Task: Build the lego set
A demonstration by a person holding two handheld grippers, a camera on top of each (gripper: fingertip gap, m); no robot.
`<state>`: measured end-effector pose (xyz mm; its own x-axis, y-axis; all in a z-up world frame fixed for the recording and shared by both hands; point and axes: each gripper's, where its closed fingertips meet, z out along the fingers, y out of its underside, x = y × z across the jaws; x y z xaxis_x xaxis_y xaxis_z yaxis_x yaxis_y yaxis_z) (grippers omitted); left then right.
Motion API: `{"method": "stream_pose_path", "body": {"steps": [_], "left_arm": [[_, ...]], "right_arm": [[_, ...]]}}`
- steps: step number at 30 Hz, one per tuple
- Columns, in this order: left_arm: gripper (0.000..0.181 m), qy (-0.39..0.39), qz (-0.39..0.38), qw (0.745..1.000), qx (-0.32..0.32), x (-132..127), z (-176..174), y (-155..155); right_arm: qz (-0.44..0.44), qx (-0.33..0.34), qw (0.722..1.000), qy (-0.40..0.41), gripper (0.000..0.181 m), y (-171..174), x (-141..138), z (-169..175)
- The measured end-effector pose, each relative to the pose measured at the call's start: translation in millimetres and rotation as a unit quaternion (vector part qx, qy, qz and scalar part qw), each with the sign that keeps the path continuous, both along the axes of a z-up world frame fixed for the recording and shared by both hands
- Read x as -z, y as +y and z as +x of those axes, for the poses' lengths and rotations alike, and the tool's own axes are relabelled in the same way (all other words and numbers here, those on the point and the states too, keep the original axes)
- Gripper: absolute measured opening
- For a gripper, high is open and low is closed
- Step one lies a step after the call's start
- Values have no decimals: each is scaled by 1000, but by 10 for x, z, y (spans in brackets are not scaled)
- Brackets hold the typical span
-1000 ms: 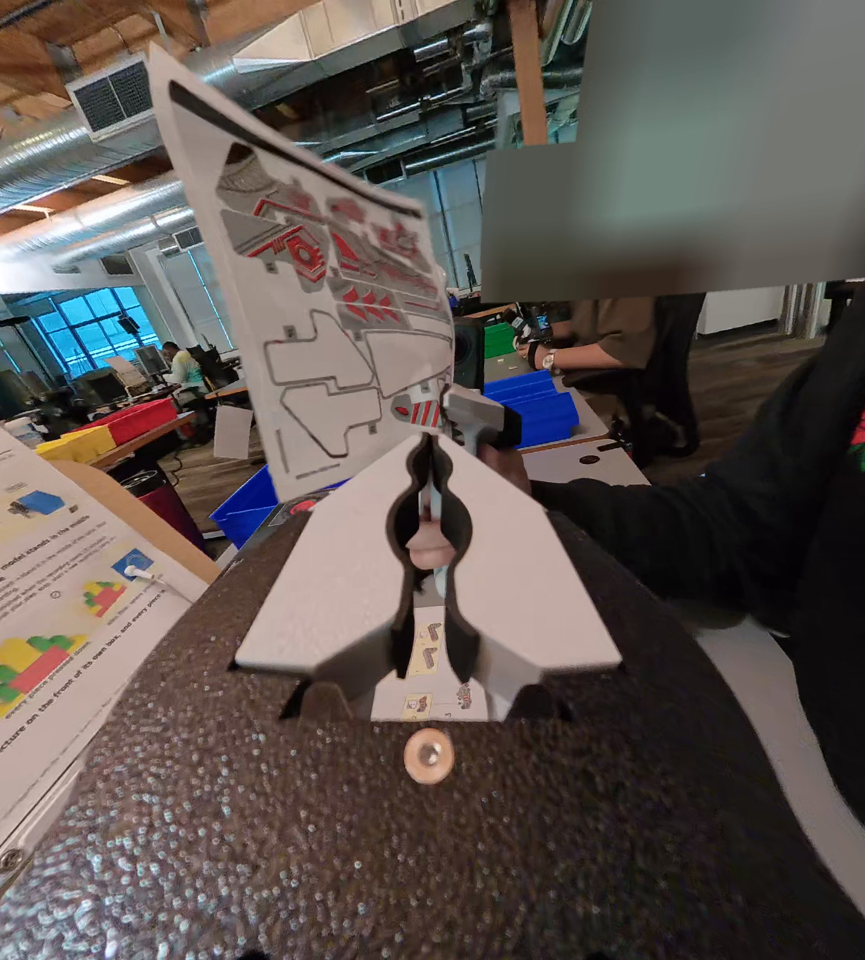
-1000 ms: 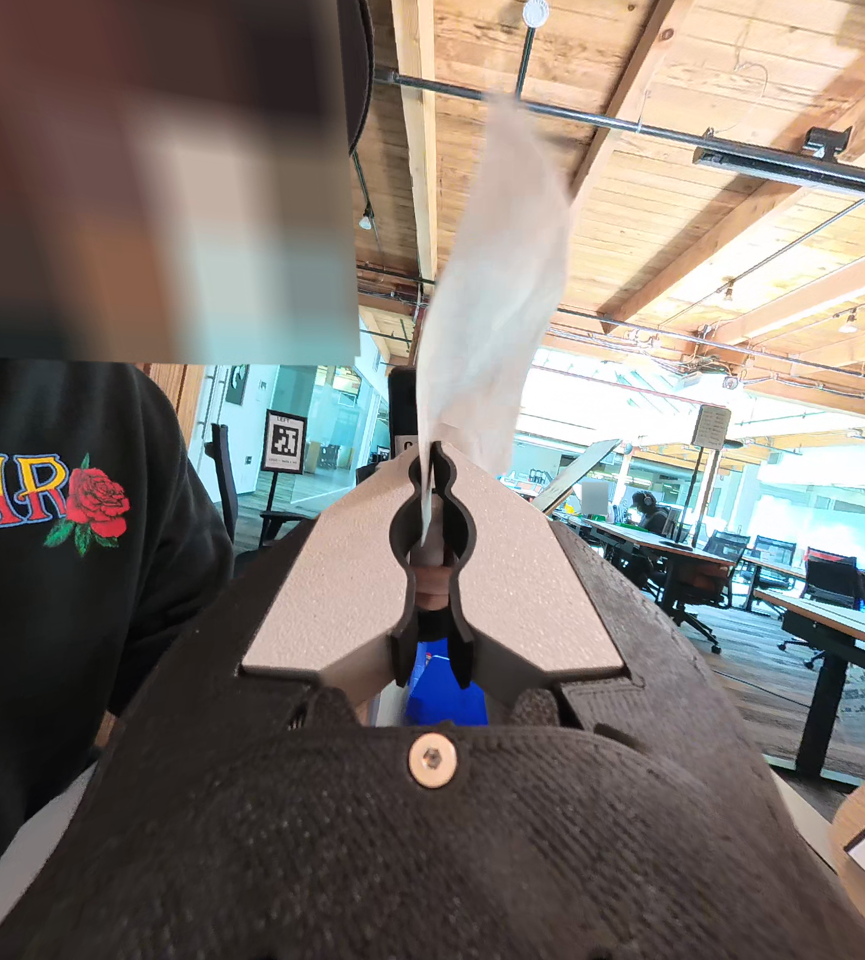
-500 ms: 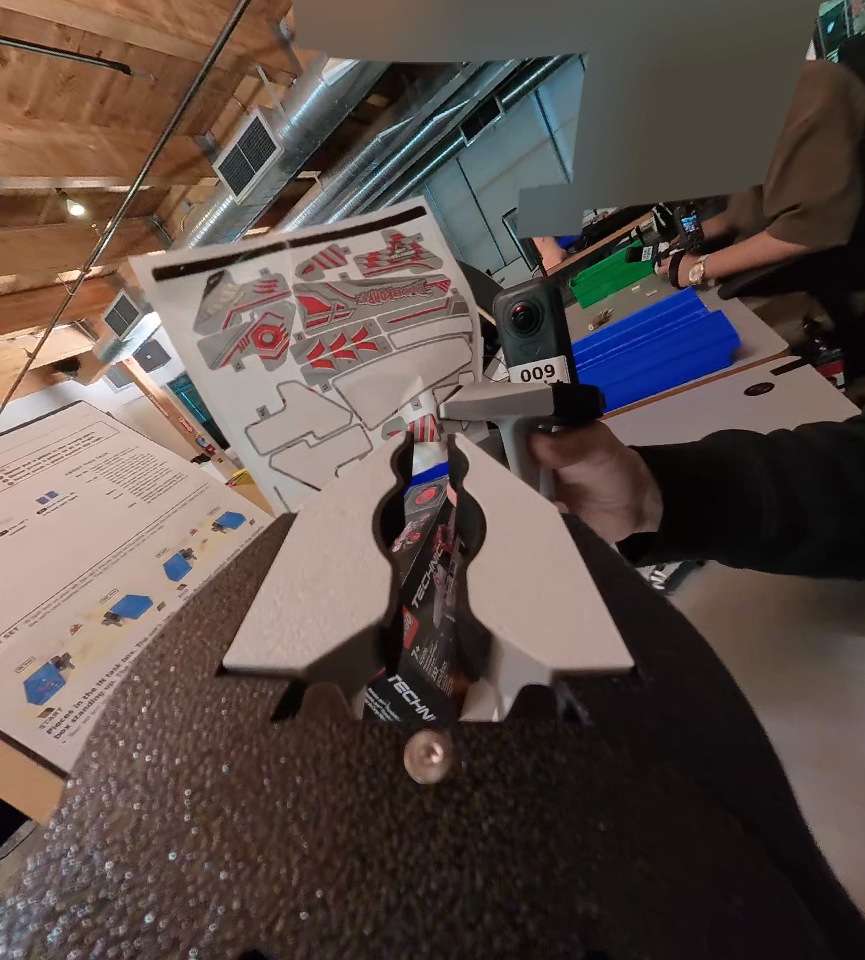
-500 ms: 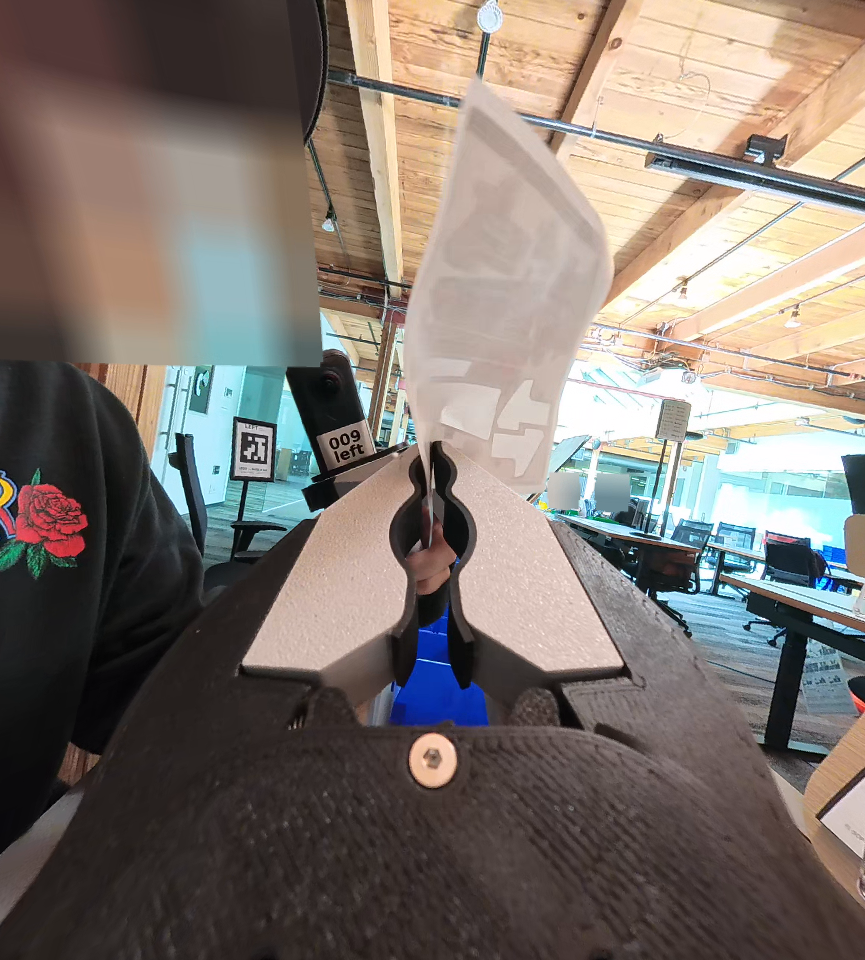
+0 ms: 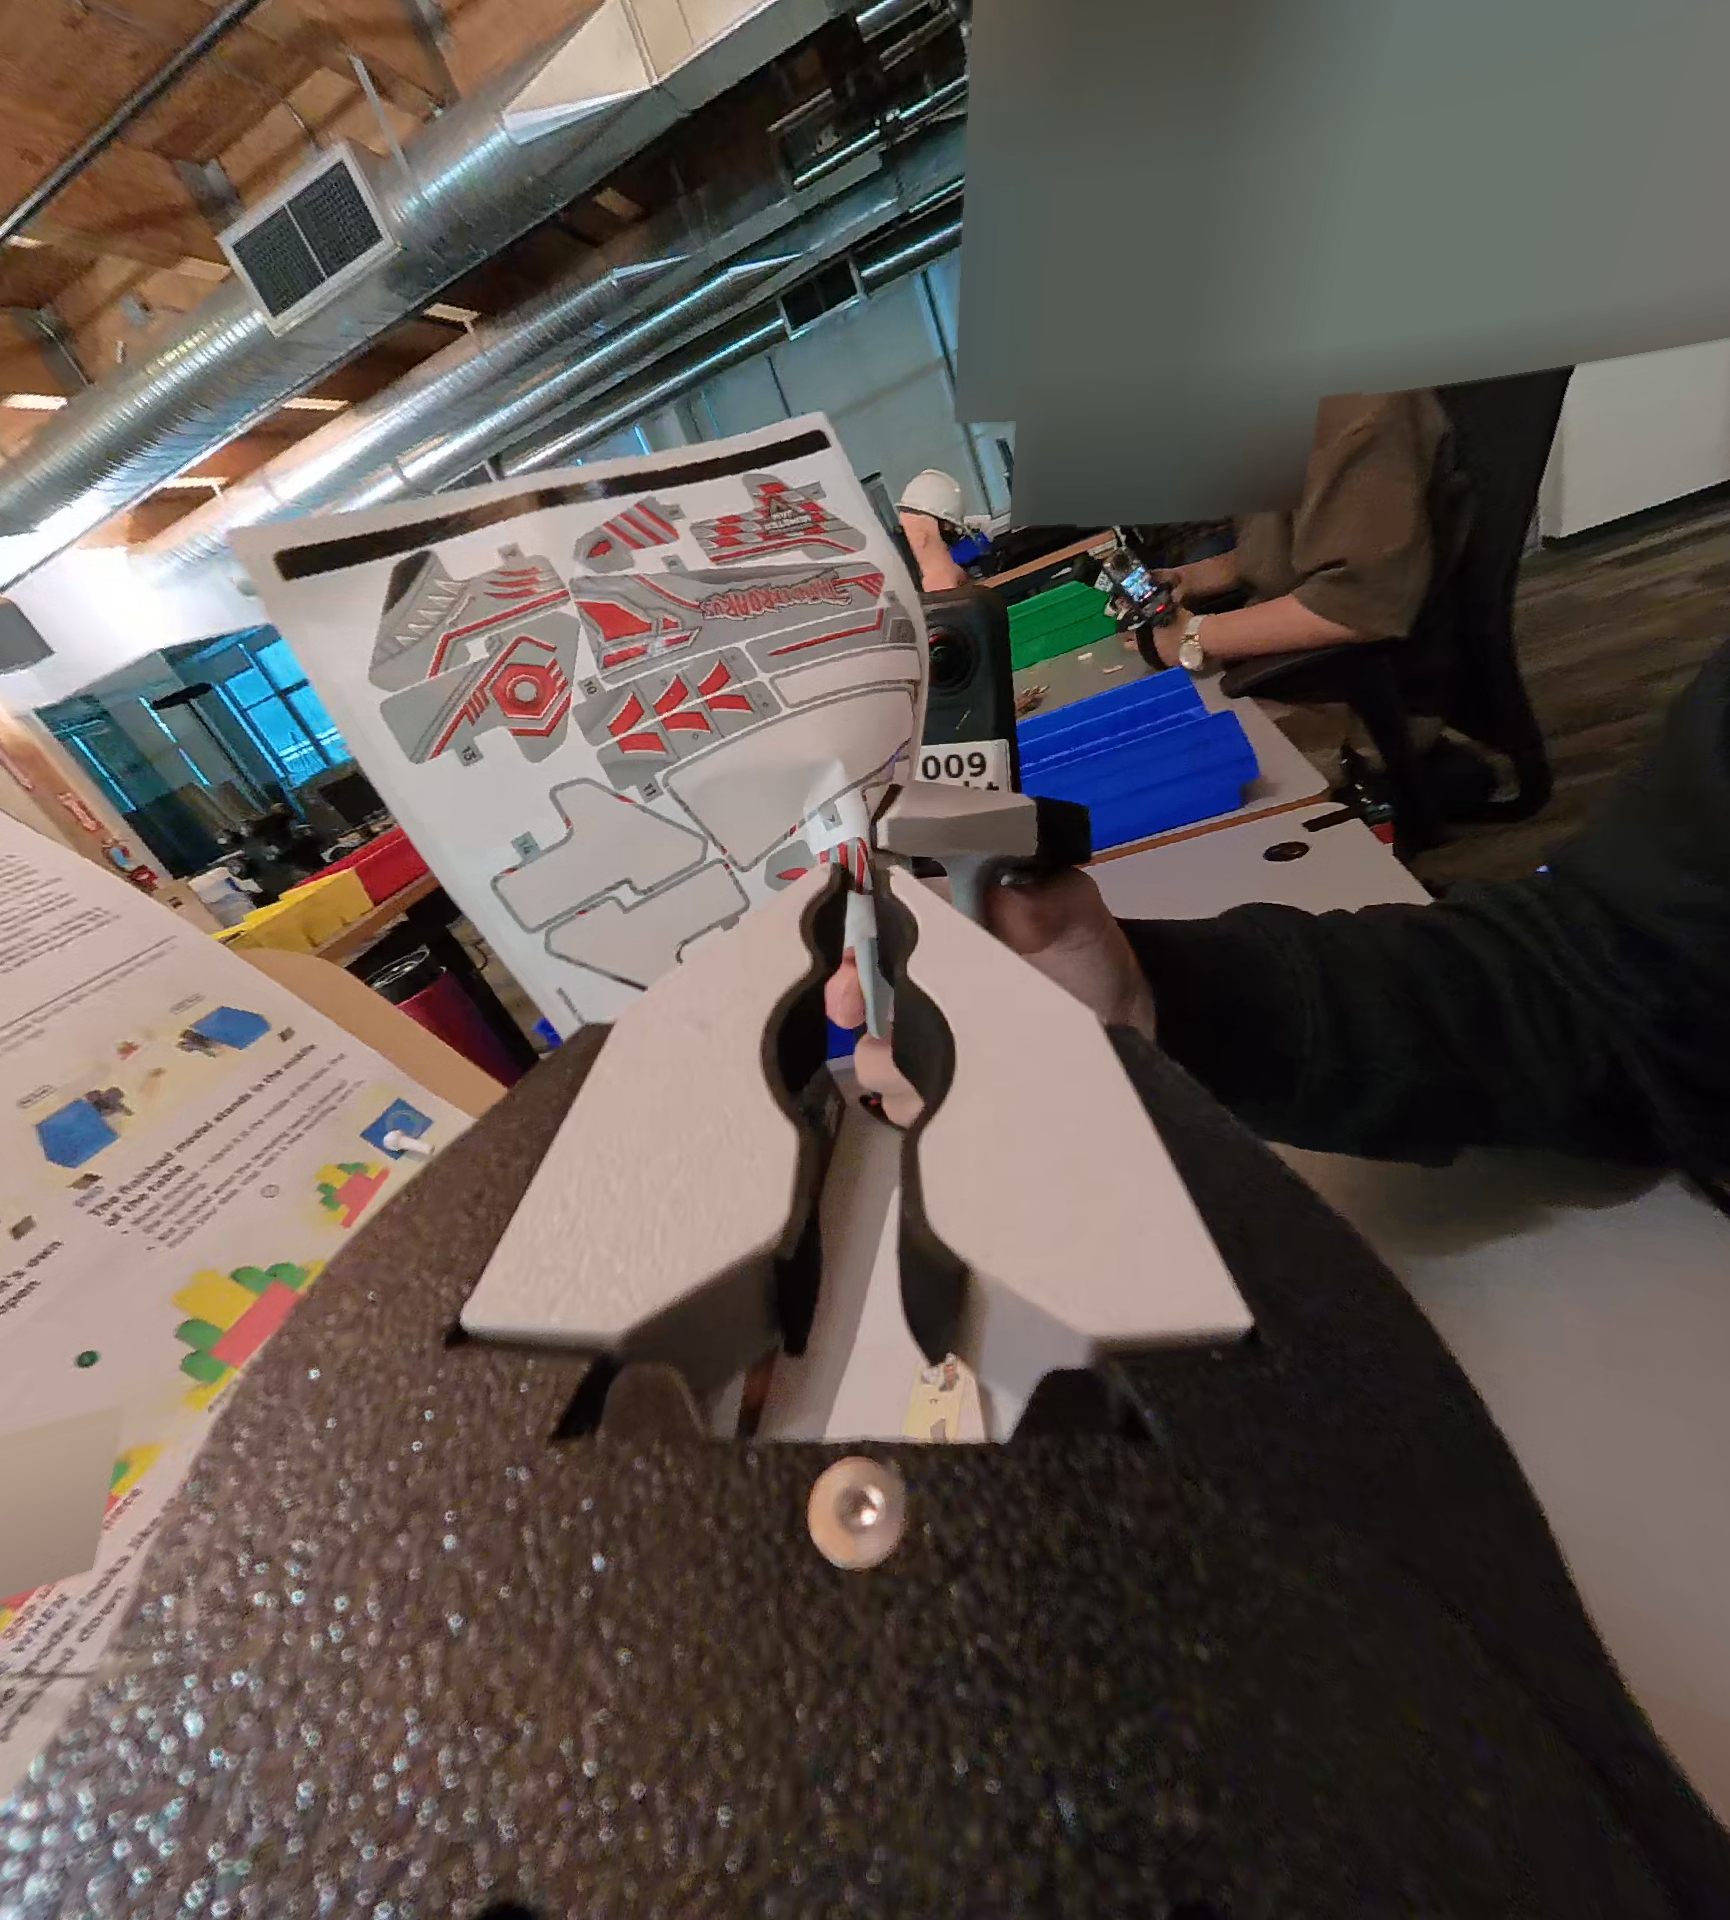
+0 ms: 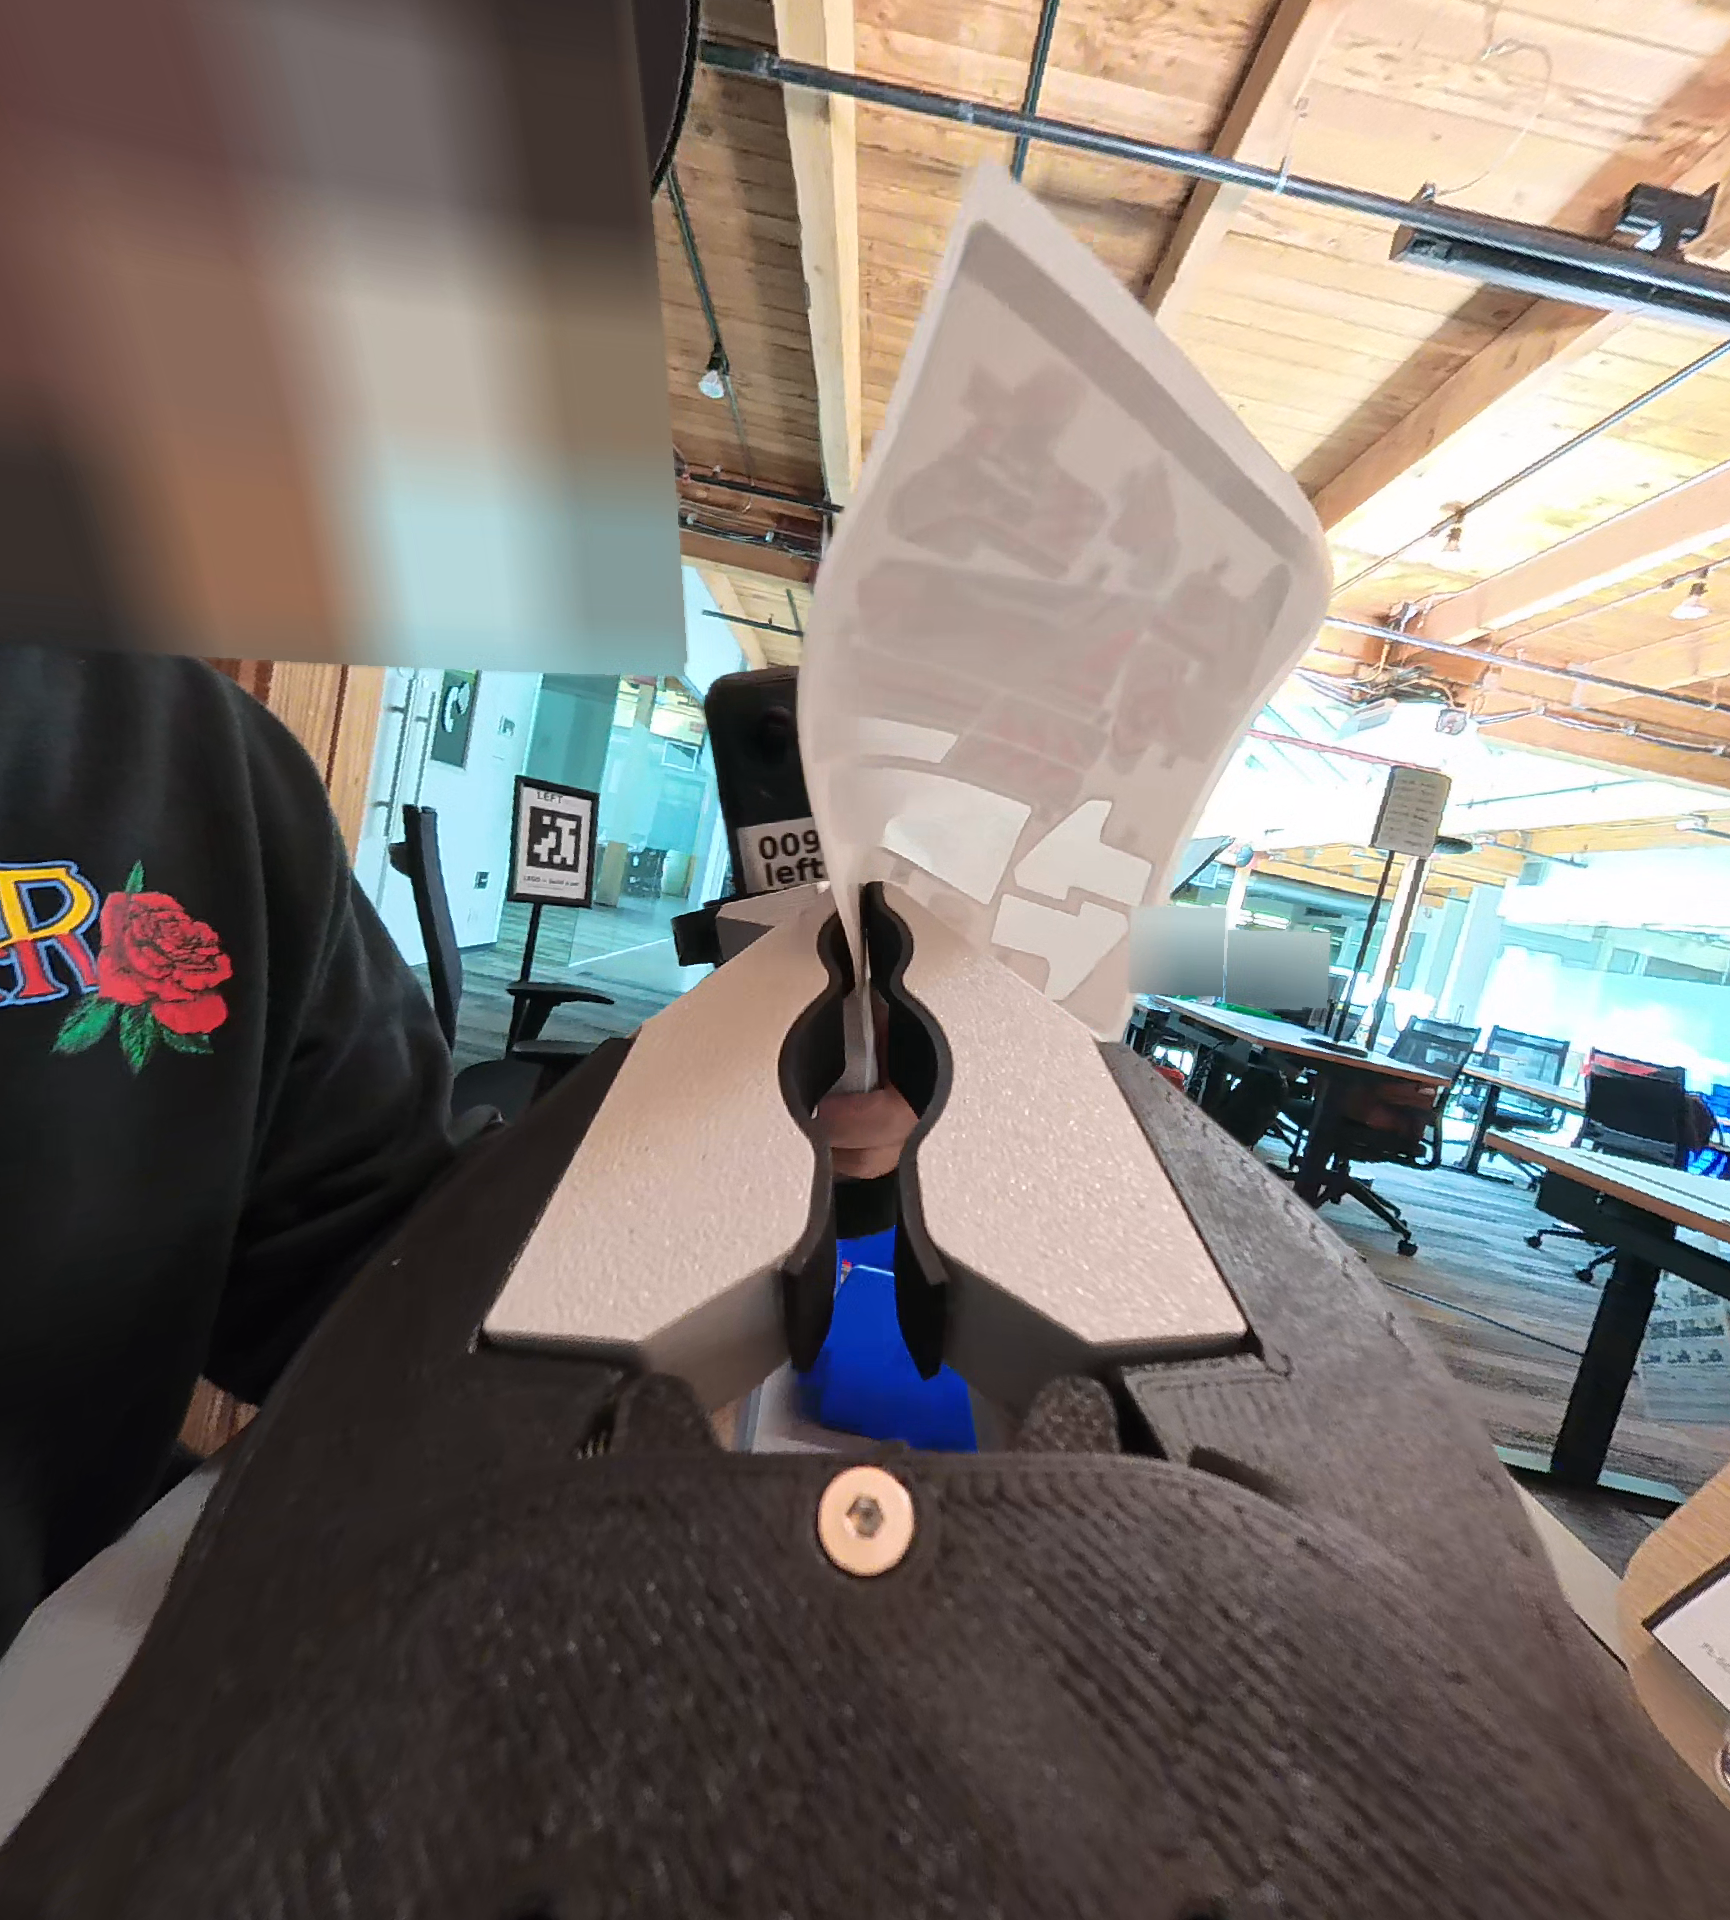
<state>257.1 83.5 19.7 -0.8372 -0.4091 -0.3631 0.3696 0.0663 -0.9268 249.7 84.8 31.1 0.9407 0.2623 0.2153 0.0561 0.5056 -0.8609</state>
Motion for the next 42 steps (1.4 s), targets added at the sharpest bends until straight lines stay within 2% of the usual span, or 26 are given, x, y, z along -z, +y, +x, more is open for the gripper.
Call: {"method": "stream_pose_path", "body": {"steps": [1, 10, 28, 42], "left_arm": [[2, 3, 0, 1000, 4, 5, -5, -2], [3, 20, -2, 999, 36, 30, -56, 1], [2, 25, -4, 998, 53, 27, -88, 24], [0, -3, -23, 1000, 15, -84, -26, 85]], "right_arm": [[-2, -1, 1000, -1, 0, -1, 5, -2], [-12, -14, 1000, -11, 0, 1, 33, -52], [-15, -18, 1000, -15, 0, 5, 42, -72], [0, 1, 1000, 10, 0, -23, -20, 38]]}}
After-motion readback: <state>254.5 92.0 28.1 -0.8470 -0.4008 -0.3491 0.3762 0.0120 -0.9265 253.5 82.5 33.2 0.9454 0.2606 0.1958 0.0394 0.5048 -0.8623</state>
